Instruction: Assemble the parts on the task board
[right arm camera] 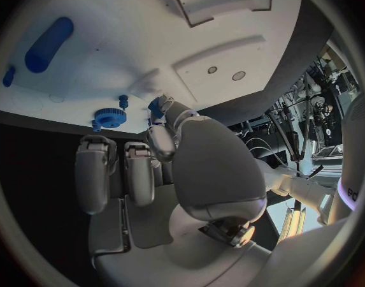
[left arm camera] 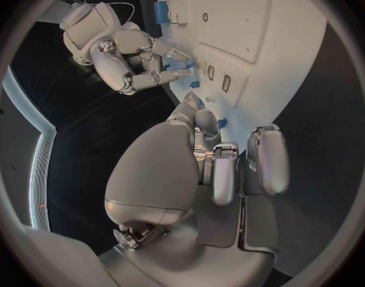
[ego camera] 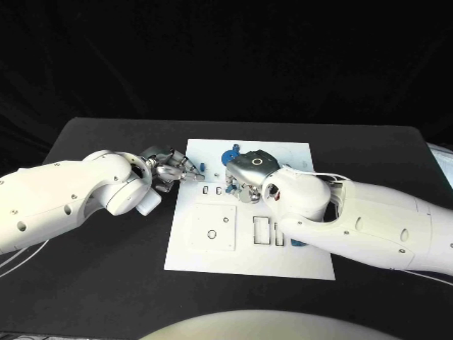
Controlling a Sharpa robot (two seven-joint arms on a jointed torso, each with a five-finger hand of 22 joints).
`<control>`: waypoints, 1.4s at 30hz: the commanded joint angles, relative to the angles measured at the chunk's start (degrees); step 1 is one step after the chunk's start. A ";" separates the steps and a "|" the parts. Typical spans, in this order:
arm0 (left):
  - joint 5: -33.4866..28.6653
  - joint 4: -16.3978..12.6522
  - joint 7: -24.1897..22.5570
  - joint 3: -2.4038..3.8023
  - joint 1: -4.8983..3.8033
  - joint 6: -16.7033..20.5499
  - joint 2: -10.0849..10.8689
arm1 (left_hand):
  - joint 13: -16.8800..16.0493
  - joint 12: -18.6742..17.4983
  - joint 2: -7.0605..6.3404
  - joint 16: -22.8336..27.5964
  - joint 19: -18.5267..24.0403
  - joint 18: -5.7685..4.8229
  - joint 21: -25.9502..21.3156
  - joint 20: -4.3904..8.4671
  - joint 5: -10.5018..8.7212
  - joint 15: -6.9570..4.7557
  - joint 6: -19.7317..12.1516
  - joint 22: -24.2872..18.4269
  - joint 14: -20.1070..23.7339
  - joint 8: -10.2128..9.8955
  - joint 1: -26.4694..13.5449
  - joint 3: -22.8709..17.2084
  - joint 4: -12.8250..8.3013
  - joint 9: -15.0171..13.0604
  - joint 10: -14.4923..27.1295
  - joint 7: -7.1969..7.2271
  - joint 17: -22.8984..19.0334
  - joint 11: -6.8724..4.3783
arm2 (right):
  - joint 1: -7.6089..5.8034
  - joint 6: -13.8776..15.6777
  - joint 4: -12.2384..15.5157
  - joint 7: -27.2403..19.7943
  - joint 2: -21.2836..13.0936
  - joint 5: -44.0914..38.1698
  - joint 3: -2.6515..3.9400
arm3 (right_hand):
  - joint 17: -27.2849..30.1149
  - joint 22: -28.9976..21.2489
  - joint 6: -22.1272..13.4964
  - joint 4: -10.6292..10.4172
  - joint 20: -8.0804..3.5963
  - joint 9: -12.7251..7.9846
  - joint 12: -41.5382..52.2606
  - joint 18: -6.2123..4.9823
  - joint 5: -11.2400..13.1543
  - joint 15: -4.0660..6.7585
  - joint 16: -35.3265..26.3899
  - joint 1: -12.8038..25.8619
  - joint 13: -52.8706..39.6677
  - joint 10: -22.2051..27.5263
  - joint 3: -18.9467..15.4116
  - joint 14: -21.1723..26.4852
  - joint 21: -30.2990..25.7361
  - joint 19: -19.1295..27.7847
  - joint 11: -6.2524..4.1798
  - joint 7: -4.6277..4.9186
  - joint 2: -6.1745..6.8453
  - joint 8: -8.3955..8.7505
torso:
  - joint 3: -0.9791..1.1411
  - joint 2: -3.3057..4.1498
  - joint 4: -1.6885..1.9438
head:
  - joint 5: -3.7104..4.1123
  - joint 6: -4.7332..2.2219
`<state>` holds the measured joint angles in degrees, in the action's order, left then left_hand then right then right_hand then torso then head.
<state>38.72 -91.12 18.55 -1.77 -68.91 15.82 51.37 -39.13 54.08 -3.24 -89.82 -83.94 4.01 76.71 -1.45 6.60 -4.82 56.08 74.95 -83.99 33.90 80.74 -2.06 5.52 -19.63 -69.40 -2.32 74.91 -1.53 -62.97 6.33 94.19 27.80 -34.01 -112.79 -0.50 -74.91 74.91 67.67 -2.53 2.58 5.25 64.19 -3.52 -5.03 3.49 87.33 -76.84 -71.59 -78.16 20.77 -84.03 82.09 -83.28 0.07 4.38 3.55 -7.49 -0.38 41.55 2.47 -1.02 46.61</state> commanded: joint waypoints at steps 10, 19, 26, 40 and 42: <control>-1.41 -0.69 -1.25 0.04 -0.01 0.55 0.42 | 0.13 -0.35 0.09 -0.18 -0.66 -0.42 0.00 0.36 0.11 -0.35 0.48 1.22 -6.01 0.10 0.62 -0.01 -0.22 0.08 -0.11 -0.10 15.09 -0.20 | -0.06 -4.59 -0.99 3.13 1.34 -5.09 -0.40 | -11.86 0.01 0.23 -0.19 -0.37 0.07 0.17 0.32 -0.41 0.45 -0.18 -0.20 0.01 -0.21 0.09 -5.18 -0.04 -0.14 -0.19 -0.03 -0.64 -0.17 | 0.07 -0.02 -0.09 | -0.13 0.18; -1.02 -0.94 -1.28 0.05 -0.02 0.47 0.41 | 0.22 -0.42 0.13 -0.18 -0.66 -0.42 0.00 0.36 0.11 -0.35 0.47 1.23 -6.01 0.08 0.62 -0.03 -0.22 0.10 -0.06 -0.11 15.09 -0.19 | -0.03 -5.62 -1.46 2.71 1.89 -4.49 -0.56 | -11.86 0.00 0.22 -0.20 -0.37 0.07 0.19 0.32 -0.42 0.45 -0.19 -0.17 -0.01 -0.22 0.08 -5.18 -0.05 -0.13 -0.19 -0.03 -0.63 -0.18 | 0.06 -0.06 -0.02 | -0.11 0.27; -0.94 -1.10 -1.24 0.05 -0.02 0.42 0.41 | 0.22 -0.42 0.13 -0.18 -0.66 -0.42 0.00 0.36 0.11 -0.35 0.47 1.23 -6.01 0.08 0.62 -0.03 -0.22 0.10 -0.06 -0.11 15.09 -0.19 | 0.09 -5.64 -2.08 2.24 2.51 -3.94 -0.71 | -11.83 0.00 0.20 -0.25 -0.37 0.08 0.21 0.32 -0.42 0.45 -0.21 -0.06 -0.04 -0.25 0.04 -5.18 -0.05 -0.13 -0.18 -0.02 -0.61 -0.19 | 0.10 0.01 -0.03 | -0.23 0.35; -0.93 -1.15 -1.02 0.05 -0.02 0.32 0.41 | 0.22 -0.42 0.13 -0.18 -0.66 -0.42 0.00 0.36 0.11 -0.35 0.47 1.23 -6.01 0.08 0.62 -0.03 -0.22 0.10 -0.06 -0.11 15.09 -0.19 | 0.36 -4.28 -2.63 1.70 3.02 -3.46 -0.82 | -11.61 -0.40 -0.22 -0.38 -0.34 0.06 -1.22 0.24 -0.35 0.39 -0.43 0.63 0.87 0.41 -0.36 -5.11 -0.30 0.06 -0.09 0.12 -0.01 -0.11 | 0.08 -0.04 -0.08 | -0.52 0.64; -0.93 -1.17 -1.01 0.05 -0.02 0.31 0.39 | 0.22 -0.42 0.13 -0.18 -0.66 -0.42 0.00 0.36 0.11 -0.35 0.47 1.23 -6.01 0.08 0.62 -0.03 -0.22 0.10 -0.06 -0.11 15.09 -0.19 | 0.37 -4.26 -2.76 1.67 3.05 -3.36 -0.83 | -11.60 -0.47 -0.37 -0.48 -0.32 0.04 -1.70 0.23 -0.19 0.35 -0.44 0.90 1.17 0.64 -0.52 -5.11 -0.35 0.09 -0.03 0.20 0.22 -0.08 | 0.08 -0.04 -0.08 | -0.52 0.64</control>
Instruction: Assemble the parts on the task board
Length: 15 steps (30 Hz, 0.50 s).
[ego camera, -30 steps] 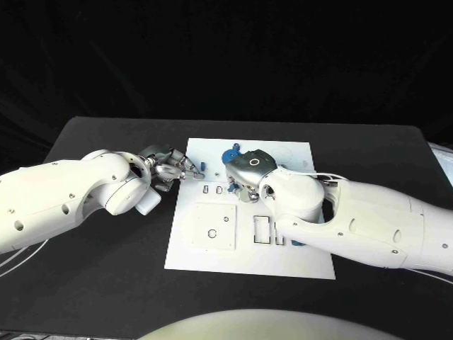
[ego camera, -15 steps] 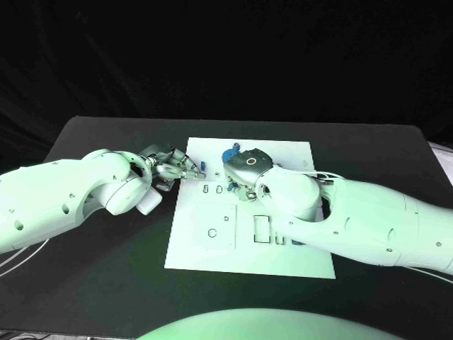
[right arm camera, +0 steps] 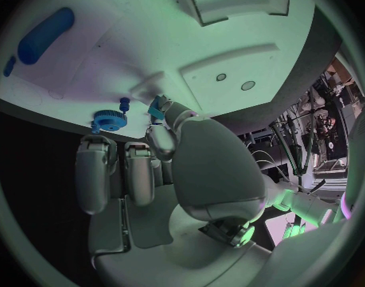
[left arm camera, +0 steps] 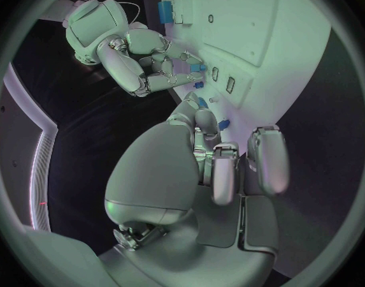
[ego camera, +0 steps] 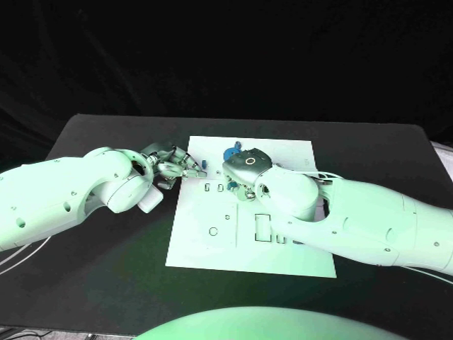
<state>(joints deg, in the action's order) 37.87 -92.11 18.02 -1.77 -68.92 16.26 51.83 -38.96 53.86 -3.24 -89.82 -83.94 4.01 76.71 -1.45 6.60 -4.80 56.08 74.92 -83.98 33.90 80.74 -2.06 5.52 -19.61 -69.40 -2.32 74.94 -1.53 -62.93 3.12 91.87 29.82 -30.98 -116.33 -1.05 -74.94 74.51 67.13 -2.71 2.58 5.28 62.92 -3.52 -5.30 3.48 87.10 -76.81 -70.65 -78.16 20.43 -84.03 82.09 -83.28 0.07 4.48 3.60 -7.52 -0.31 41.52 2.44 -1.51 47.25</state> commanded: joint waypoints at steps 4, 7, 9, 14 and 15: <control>-0.07 -0.20 -0.46 0.05 -0.02 -0.14 -0.10 | 0.06 -0.20 0.13 -0.18 -0.66 -0.42 0.00 0.37 0.11 -0.36 0.47 1.25 -6.02 0.08 0.62 -0.03 -0.22 0.09 -0.06 -0.11 15.06 -0.20 | 0.36 -0.80 -0.69 -0.34 0.06 0.39 -0.29 | -11.54 -0.20 -0.11 -0.54 -0.26 -0.03 -1.75 0.21 0.38 0.26 -0.27 1.36 1.10 1.25 -0.41 -5.10 -0.45 0.15 0.09 0.25 0.48 0.05 | 0.02 -0.02 -0.04 | -0.04 0.03; -0.07 -0.20 -0.43 0.05 -0.02 -0.14 -0.12 | 0.28 -0.39 0.20 -0.18 -0.65 -0.42 -0.02 0.37 0.10 -0.36 0.44 1.25 -6.02 0.03 0.59 -0.04 -0.19 0.15 0.06 -0.13 15.06 -0.18 | 0.37 -0.57 -0.88 -0.33 0.07 0.67 -0.29 | -11.51 -0.28 -0.49 -0.89 -0.18 -0.12 -2.75 0.20 0.72 0.15 -0.30 1.91 1.74 1.73 -0.66 -5.10 -0.51 0.19 0.24 0.45 0.80 0.21 | 0.03 -0.02 -0.03 | -0.04 0.06; -0.07 -0.19 -0.41 0.05 -0.02 -0.14 -0.12 | 0.32 -0.42 0.21 -0.18 -0.65 -0.42 -0.02 0.37 0.09 -0.36 0.44 1.24 -6.02 0.03 0.59 -0.05 -0.18 0.16 0.07 -0.14 15.06 -0.17 | 0.37 -0.38 -0.99 -0.37 0.08 0.88 -0.30 | -11.49 -0.37 -0.89 -1.18 -0.11 -0.23 -3.02 0.18 1.02 0.04 -0.33 2.35 1.91 1.85 -0.88 -5.09 -0.57 0.22 0.38 0.64 1.09 0.41 | 0.01 -0.03 -0.02 | -0.03 0.05; -0.07 -0.20 -0.37 0.06 -0.03 -0.14 -0.14 | 0.32 -0.42 0.21 -0.18 -0.65 -0.42 -0.02 0.37 0.09 -0.36 0.44 1.24 -6.02 0.03 0.59 -0.05 -0.18 0.16 0.07 -0.14 15.06 -0.17 | 0.37 0.59 -1.33 -0.63 0.06 1.59 -0.30 | -11.47 -0.59 -2.27 -2.44 0.24 -0.63 -3.89 0.15 1.62 -0.40 -0.38 4.04 2.45 2.21 -1.87 -5.09 -0.74 0.32 0.92 1.30 2.44 1.22 | 0.01 -0.01 -0.05 | -0.03 0.06; -0.07 -0.20 -0.36 0.06 -0.03 -0.14 -0.15 | 0.32 -0.42 0.21 -0.18 -0.65 -0.42 -0.02 0.37 0.09 -0.36 0.44 1.24 -6.02 0.03 0.59 -0.05 -0.18 0.16 0.07 -0.14 15.06 -0.17 | 0.37 0.80 -1.40 -0.70 0.05 1.69 -0.30 | -11.45 -0.58 -2.36 -2.58 0.29 -0.66 -3.89 0.15 1.63 -0.44 -0.39 4.15 2.45 2.20 -1.93 -5.09 -0.74 0.32 0.97 1.35 2.54 1.29 | 0.02 0.00 -0.02 | -0.04 0.06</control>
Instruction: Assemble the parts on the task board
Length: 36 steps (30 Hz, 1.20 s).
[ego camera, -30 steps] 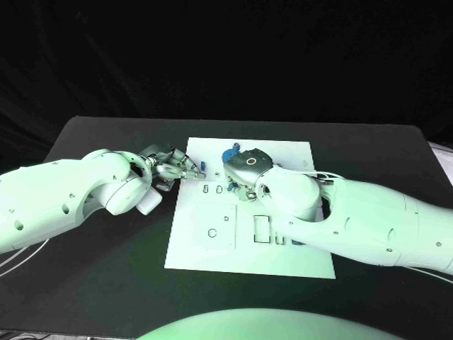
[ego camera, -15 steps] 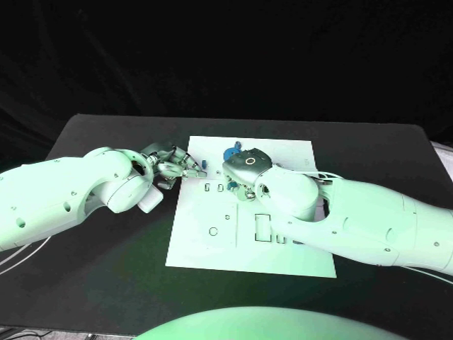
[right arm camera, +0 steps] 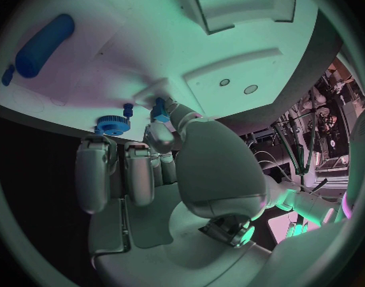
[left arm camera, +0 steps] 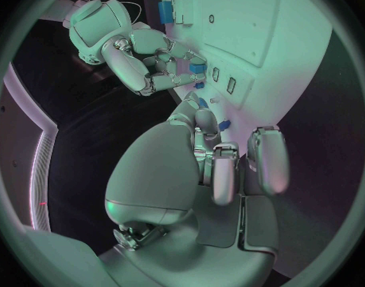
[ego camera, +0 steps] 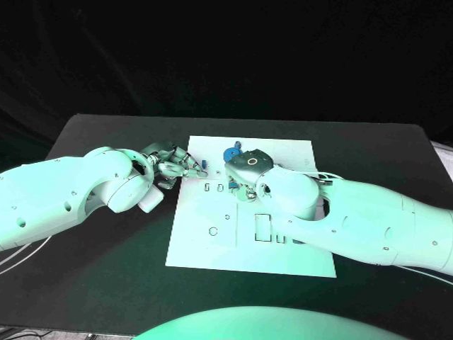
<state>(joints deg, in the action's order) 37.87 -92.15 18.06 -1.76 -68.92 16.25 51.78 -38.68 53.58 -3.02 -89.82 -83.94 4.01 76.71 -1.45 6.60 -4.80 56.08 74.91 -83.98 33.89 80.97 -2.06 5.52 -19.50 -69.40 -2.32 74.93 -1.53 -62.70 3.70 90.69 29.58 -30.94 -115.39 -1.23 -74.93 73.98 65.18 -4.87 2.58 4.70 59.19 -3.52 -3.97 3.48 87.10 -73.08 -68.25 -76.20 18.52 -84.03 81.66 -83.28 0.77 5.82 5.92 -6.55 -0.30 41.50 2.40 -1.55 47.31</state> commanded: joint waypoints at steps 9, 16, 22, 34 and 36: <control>-0.07 -0.14 -0.08 0.05 -0.02 -0.19 -0.13 | 0.04 -0.14 -0.01 -0.18 -0.65 -0.43 -0.02 0.37 0.09 -0.36 0.44 1.25 -6.02 0.03 0.36 -0.05 -0.18 0.05 0.08 -0.14 15.07 -0.17 | 0.15 1.42 -0.56 -0.88 0.00 1.04 -0.12 | -11.43 -0.05 -0.66 -0.81 0.40 -0.18 -0.24 0.15 0.20 -0.53 -0.43 0.60 0.09 0.25 -0.06 -5.08 -0.32 0.32 0.36 0.10 0.34 0.52 | 0.00 0.00 0.03 | 0.03 -0.02; -0.07 -0.13 -0.01 0.05 -0.02 -0.11 -0.10 | 0.04 -0.14 -0.01 -0.18 -0.65 -0.43 -0.02 0.37 0.09 -0.36 0.44 1.25 -6.02 0.03 0.36 -0.05 -0.18 0.05 0.08 -0.14 15.07 -0.17 | 0.15 1.89 -0.65 -0.82 -0.08 1.33 -0.12 | -11.44 -0.04 -0.67 -1.76 0.55 -0.24 -0.22 0.14 -0.09 -0.65 -0.43 1.20 0.07 0.18 -0.11 -5.08 -0.33 0.30 0.46 0.19 0.31 0.62 | 0.03 0.02 -0.01 | -0.02 -0.03; -0.07 -0.14 0.01 0.05 -0.02 -0.12 -0.09 | 0.33 -0.37 0.01 -0.18 -0.64 -0.42 -0.05 0.37 0.08 -0.35 0.42 1.23 -6.02 -0.01 0.35 -0.05 -0.17 0.10 0.22 -0.15 15.07 -0.16 | 0.15 1.67 -0.66 -0.50 -0.20 1.76 -0.12 | -11.37 -0.05 -0.38 -4.23 0.68 -0.28 -0.16 0.12 -1.59 -0.69 -0.53 3.38 -0.01 0.01 -0.64 -5.07 -0.36 0.27 0.47 0.12 0.76 0.62 | 0.02 0.04 0.01 | -0.01 0.00; -0.07 -0.08 0.02 0.05 -0.02 -0.19 -0.13 | 0.33 -0.37 0.01 -0.18 -0.64 -0.42 -0.05 0.37 0.08 -0.35 0.42 1.23 -6.02 -0.01 0.35 -0.05 -0.17 0.10 0.22 -0.15 15.07 -0.16 | 0.15 1.51 -0.65 0.35 -0.27 2.06 -0.12 | -11.43 0.11 0.02 -7.25 0.60 -0.26 0.18 0.15 -3.89 -0.59 -0.51 6.03 -0.30 -0.29 -0.87 -5.09 -0.30 0.15 0.35 -0.07 1.06 0.51 | 0.03 0.00 0.01 | 0.07 0.05; -0.07 -0.07 0.03 0.05 -0.02 -0.21 -0.13 | 0.33 -0.37 0.01 -0.18 -0.64 -0.42 -0.05 0.37 0.08 -0.35 0.42 1.23 -6.02 -0.01 0.35 -0.05 -0.17 0.10 0.22 -0.15 15.07 -0.16 | 0.16 1.65 -0.60 0.55 -0.30 2.04 -0.11 | -11.44 0.12 0.07 -7.59 0.59 -0.25 0.21 0.15 -4.09 -0.57 -0.50 6.28 -0.33 -0.32 -0.85 -5.10 -0.29 0.14 0.33 -0.11 1.11 0.49 | 0.05 0.01 0.00 | 0.08 0.07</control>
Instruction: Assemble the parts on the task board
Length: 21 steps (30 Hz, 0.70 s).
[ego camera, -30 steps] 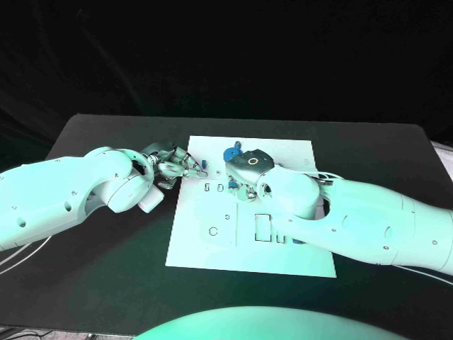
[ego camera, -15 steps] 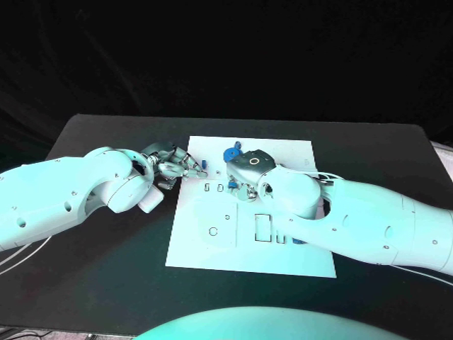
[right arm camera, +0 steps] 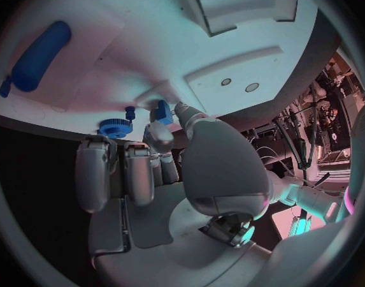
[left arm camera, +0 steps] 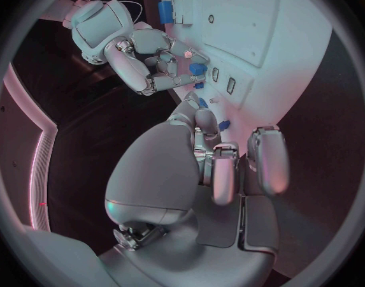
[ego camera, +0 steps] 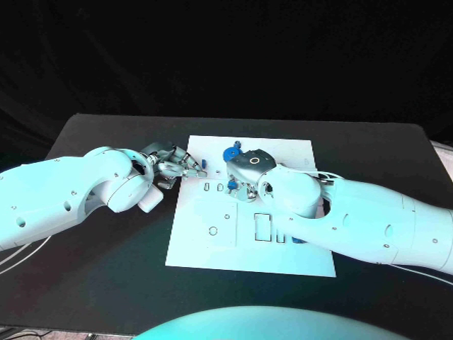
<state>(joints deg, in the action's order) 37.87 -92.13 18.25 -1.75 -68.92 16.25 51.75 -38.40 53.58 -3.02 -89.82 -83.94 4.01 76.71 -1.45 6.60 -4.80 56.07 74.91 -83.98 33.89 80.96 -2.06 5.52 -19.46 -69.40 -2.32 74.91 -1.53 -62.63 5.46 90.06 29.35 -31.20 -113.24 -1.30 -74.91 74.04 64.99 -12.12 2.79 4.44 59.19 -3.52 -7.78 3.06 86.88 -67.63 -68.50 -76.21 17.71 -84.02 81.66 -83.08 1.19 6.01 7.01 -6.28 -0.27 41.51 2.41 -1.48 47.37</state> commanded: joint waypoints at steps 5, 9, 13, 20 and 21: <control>-0.08 -0.06 -0.09 0.04 -0.02 -0.28 -0.12 | 0.11 -0.43 0.03 -0.18 -0.62 -0.40 -0.11 0.36 0.09 -0.35 0.40 1.18 -6.02 -0.04 0.36 -0.06 -0.18 0.08 0.26 -0.16 15.09 -0.15 | 0.11 0.31 0.23 1.48 -0.14 -0.31 -0.04 | -11.47 0.10 0.37 -0.73 0.35 0.03 0.31 0.16 -0.55 -0.12 -0.27 1.06 -0.16 -0.37 0.04 -5.10 -0.27 -0.10 -0.13 -0.34 -0.04 0.17 | 0.00 -0.01 -0.01 | 0.01 -0.01; -0.08 -0.04 -0.07 0.04 -0.02 -0.32 -0.14 | 0.15 -0.47 0.04 -0.18 -0.60 -0.39 -0.16 0.36 0.09 -0.34 0.39 1.13 -6.02 -0.05 0.37 -0.06 -0.18 0.10 0.29 -0.17 15.09 -0.15 | 0.14 0.37 0.46 1.94 -0.33 -0.44 -0.04 | -11.51 0.21 0.52 -1.03 0.33 0.07 0.62 0.18 -0.64 -0.09 -0.25 1.25 -0.38 -0.54 0.12 -5.11 -0.22 -0.15 -0.17 -0.40 -0.12 0.09 | -0.02 -0.02 0.02 | 0.02 0.02; -0.08 0.01 -0.06 0.04 -0.02 -0.33 -0.14 | 0.15 -0.47 0.04 -0.18 -0.60 -0.39 -0.16 0.36 0.09 -0.34 0.39 1.13 -6.02 -0.05 0.37 -0.06 -0.18 0.10 0.29 -0.17 15.09 -0.15 | 0.23 0.43 0.86 2.16 -0.59 -0.49 -0.03 | -11.52 0.25 0.63 -1.20 0.31 0.09 0.80 0.19 -0.65 -0.07 -0.23 1.37 -0.51 -0.66 0.10 -5.12 -0.19 -0.18 -0.21 -0.45 -0.03 0.03 | 0.02 -0.01 -0.01 | -0.05 0.03; -0.08 0.06 -0.05 0.04 -0.02 -0.35 -0.15 | 0.05 -0.41 0.07 -0.18 -0.59 -0.39 -0.18 0.36 0.09 -0.34 0.38 1.12 -6.02 -0.07 0.40 -0.08 -0.19 0.12 0.26 -0.17 15.09 -0.15 | 0.39 0.62 1.73 2.28 -1.16 -0.51 -0.02 | -11.49 0.20 0.71 -1.46 0.28 0.11 0.87 0.18 -0.59 -0.03 -0.27 1.57 -0.56 -0.73 -0.01 -5.11 -0.22 -0.17 -0.25 -0.50 0.30 -0.02 | 0.02 -0.01 -0.05 | -0.03 0.07; -0.08 0.07 -0.05 0.04 -0.02 -0.35 -0.15 | 0.05 -0.41 0.07 -0.18 -0.59 -0.39 -0.18 0.36 0.09 -0.34 0.38 1.12 -6.02 -0.07 0.40 -0.08 -0.19 0.12 0.26 -0.17 15.09 -0.15 | 0.43 0.71 1.91 2.27 -1.30 -0.49 -0.02 | -11.48 0.20 0.72 -1.54 0.27 0.12 0.87 0.18 -0.55 -0.01 -0.27 1.62 -0.56 -0.74 -0.05 -5.11 -0.22 -0.17 -0.26 -0.51 0.43 -0.03 | 0.02 -0.01 -0.05 | -0.03 0.07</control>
<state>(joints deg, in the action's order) 37.87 -92.01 18.34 -1.75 -68.92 16.23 51.70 -38.31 53.23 -3.02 -89.82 -83.94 4.01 76.71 -1.45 6.60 -4.80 56.08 74.90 -83.98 33.89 80.96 -2.06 5.52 -19.40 -69.40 -2.32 74.91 -1.53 -62.28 5.90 91.72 30.91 -32.40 -113.19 -1.32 -74.95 74.19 65.37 -13.31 2.79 4.48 59.86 -3.52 -8.20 3.06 86.89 -66.35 -68.99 -76.44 17.62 -84.03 81.66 -83.08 0.98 5.63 7.25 -6.29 -0.27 41.49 2.37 -1.52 47.42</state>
